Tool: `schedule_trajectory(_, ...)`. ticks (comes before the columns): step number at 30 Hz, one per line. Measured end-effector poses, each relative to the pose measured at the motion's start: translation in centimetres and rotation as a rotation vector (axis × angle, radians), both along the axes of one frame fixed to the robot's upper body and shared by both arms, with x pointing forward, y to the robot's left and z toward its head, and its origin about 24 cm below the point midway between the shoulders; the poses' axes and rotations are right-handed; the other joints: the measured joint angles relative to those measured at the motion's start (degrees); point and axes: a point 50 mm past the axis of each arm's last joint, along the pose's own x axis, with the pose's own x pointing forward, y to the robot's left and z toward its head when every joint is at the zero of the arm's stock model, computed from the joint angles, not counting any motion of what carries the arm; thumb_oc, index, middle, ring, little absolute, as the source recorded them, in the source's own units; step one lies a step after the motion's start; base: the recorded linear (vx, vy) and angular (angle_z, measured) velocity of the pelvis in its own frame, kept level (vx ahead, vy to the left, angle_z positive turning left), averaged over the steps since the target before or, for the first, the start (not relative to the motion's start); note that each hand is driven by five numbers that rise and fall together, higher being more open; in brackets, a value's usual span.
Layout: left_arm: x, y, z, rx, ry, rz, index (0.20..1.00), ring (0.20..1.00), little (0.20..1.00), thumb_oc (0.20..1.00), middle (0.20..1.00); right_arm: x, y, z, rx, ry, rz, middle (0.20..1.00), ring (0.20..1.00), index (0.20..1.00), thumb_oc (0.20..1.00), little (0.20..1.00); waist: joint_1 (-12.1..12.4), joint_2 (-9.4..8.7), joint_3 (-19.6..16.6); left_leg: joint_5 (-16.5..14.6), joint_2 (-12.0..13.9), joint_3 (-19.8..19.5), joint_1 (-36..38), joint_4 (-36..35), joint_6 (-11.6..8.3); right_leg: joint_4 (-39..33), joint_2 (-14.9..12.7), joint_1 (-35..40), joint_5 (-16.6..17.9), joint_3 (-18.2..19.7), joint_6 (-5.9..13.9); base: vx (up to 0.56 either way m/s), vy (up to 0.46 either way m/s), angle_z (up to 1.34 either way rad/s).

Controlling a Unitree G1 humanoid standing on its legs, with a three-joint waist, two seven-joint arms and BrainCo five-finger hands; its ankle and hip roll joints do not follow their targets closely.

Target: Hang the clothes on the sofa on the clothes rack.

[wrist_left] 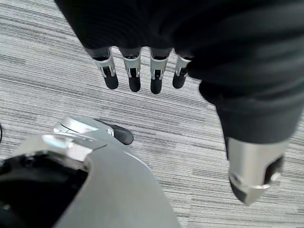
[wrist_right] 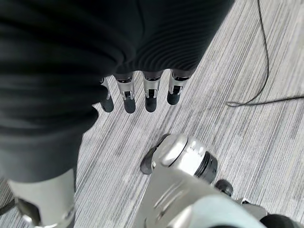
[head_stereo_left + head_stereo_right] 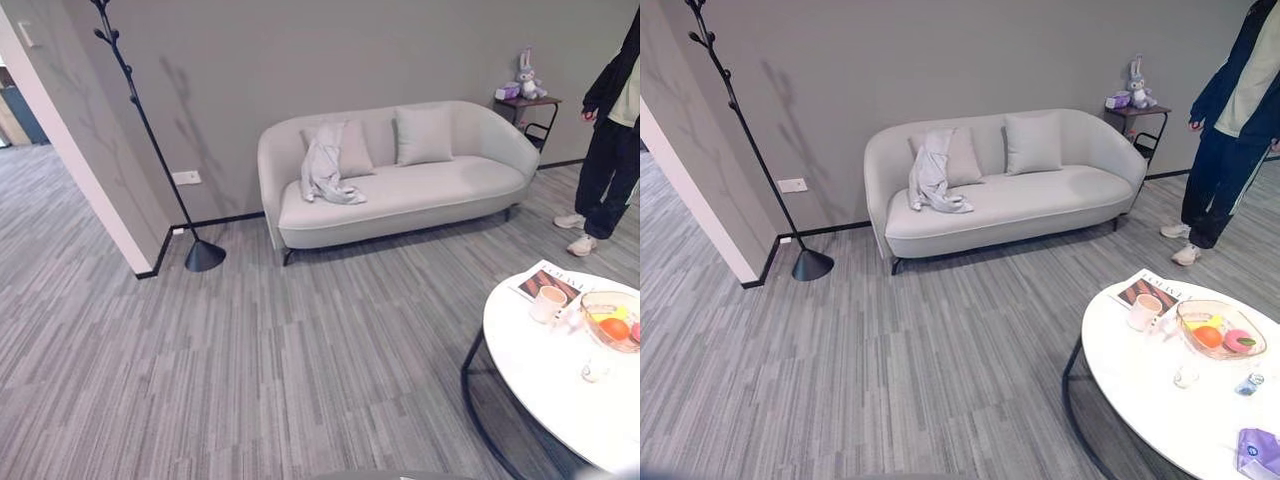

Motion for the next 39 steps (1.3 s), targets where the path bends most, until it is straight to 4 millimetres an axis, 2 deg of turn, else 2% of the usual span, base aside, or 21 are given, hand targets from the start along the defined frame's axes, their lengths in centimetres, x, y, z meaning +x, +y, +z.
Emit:
schedule_trajectory(6,0.1,0.4,0.1,0.006,0.010,-0.060,1.000,1.000,1.000,1.000,1.000,-0.6,0.4,0.0,0.013,0.019,0.004,1.000,1.000,1.000,1.000,1.000,0.04,-0.55,0.34,0.00,-0.01,-0.04,-0.35,-0.09,-0.01,-0.69,0.10,-0.03,0.19,-0.04,-0.10,0.00,0.000,0.00)
schedule_trajectory(12,0.2,0.2,0.0,-0.001,0.016,-0.118,1.000,1.000,1.000,1.000,1.000,0.4,1.0,-0.3,0.033,0.001,0.027,1.000,1.000,1.000,1.000,1.000,0.12,-0.55,1.06,0.00,-0.06,0.02,-0.30,-0.19,-0.02,-0.95,0.09,0.09,0.22,-0.03,-0.08,0.00,-0.005,0.00)
schedule_trajectory(19,0.3,0.0,0.0,-0.006,0.012,-0.123,1.000,1.000,1.000,1.000,1.000,0.8,1.0,-0.3,0.031,-0.009,0.033,1.000,1.000,1.000,1.000,1.000,0.90,-0.37,3.32,0.00,-0.04,-0.01,0.06,-0.21,-0.02,-1.89,0.09,0.86,0.39,-0.05,-0.05,0.00,-0.009,0.00)
schedule_trajectory(31,0.2,-0.1,0.0,-0.014,0.012,-0.121,1.000,1.000,1.000,1.000,1.000,1.2,0.9,-0.3,0.024,-0.024,0.052,1.000,1.000,1.000,1.000,1.000,0.98,-0.25,3.89,-0.01,0.07,-0.12,0.53,-0.32,-0.03,-3.08,0.22,2.02,0.89,-0.23,-0.08,0.00,-0.009,0.00)
schedule_trajectory(39,0.6,-0.1,0.0,-0.014,0.005,-0.139,1.000,1.000,1.000,1.000,1.000,0.7,0.8,-0.3,0.020,-0.012,0.063,1.000,1.000,1.000,1.000,1.000,0.74,-0.33,5.68,0.21,0.43,-0.11,0.05,0.67,-0.46,-2.81,0.48,2.87,0.93,-0.80,-0.22,-0.01,-0.011,0.04)
